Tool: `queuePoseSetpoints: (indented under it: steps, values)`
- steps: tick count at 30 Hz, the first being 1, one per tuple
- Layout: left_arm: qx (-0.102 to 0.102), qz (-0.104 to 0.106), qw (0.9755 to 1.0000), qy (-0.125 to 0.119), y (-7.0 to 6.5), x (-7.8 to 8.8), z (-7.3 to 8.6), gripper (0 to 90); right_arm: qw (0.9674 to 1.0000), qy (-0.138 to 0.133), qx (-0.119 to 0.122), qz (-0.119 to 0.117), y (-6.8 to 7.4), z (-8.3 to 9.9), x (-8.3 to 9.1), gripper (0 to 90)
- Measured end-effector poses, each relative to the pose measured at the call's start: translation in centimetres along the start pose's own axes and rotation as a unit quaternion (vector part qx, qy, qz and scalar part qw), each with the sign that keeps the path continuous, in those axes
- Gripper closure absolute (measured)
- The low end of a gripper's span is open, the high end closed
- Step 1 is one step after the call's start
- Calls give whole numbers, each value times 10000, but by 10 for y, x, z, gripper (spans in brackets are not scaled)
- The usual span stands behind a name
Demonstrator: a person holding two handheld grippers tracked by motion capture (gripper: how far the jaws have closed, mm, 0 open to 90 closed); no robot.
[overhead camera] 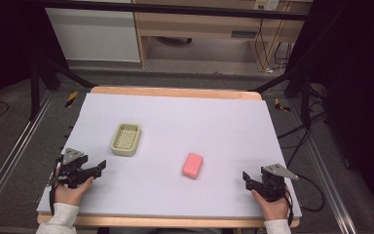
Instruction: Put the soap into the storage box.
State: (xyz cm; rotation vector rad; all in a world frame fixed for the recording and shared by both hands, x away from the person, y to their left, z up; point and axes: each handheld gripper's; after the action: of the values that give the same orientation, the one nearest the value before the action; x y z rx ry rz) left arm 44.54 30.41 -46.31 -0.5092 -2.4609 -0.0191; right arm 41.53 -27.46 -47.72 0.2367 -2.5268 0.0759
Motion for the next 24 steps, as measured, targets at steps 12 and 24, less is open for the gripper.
queuePoseSetpoints:
  steps: [12, 24]
  values:
    - [-98, 192, 9998, -19, -12, 1, -3, 272, 10000, -65, 33, 33, 2, 3, 0, 255]
    - [-280, 337, 9990, -49, -28, 0, -6, 275, 10000, -22, 25, -45, 4, 4, 0, 255]
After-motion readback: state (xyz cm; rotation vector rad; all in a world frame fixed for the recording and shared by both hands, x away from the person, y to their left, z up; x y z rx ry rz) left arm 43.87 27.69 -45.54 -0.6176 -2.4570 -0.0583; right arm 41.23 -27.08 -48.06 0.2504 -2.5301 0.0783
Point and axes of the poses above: each handheld gripper's, and its own axes: x roughly backward along the jaws, z roughly out of its underside, y roughly to its left, and after that the axes turned 5 degrees about z, right-handed
